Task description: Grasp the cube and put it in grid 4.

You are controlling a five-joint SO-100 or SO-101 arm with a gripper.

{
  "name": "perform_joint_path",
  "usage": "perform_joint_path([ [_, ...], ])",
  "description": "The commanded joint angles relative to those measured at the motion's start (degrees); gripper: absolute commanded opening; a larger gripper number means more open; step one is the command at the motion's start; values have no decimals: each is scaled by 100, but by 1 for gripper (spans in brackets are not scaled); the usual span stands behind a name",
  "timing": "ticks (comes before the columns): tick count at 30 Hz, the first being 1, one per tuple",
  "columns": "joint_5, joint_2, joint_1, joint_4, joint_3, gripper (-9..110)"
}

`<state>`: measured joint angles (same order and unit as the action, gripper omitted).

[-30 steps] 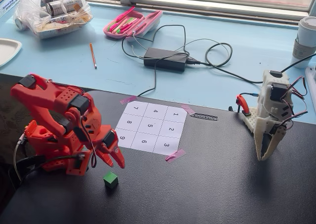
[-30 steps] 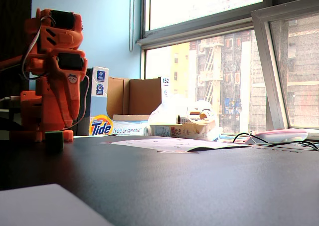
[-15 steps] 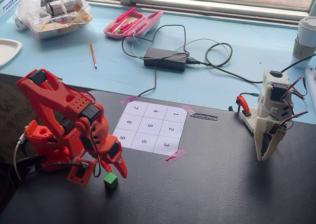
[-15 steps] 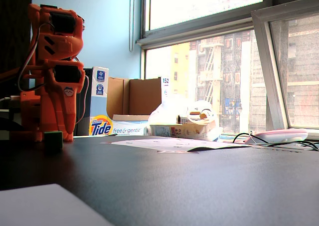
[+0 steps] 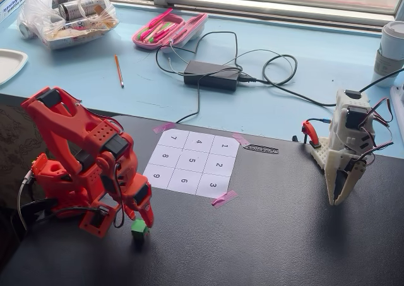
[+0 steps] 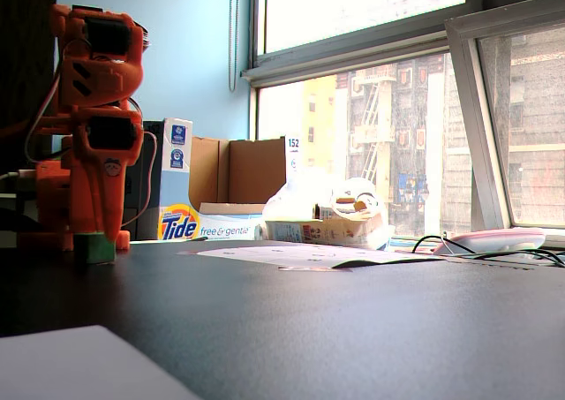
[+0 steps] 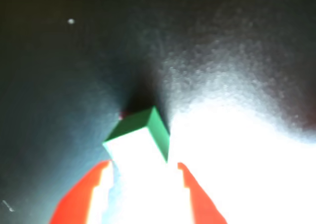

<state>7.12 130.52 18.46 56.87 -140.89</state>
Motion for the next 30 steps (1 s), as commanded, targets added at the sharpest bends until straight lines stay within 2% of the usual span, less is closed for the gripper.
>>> perform_joint_path([
  [1,-79,-26,149,79,281,20],
  [10,-360,-114,492,-79,404,21],
  [11,-422,-141,510,-105,404,14],
  [12,-457,-176,545,-141,404,0],
  [23,-492,-229,501,-264,404,0],
  [30,-255,-431,-88,861,2162,0],
])
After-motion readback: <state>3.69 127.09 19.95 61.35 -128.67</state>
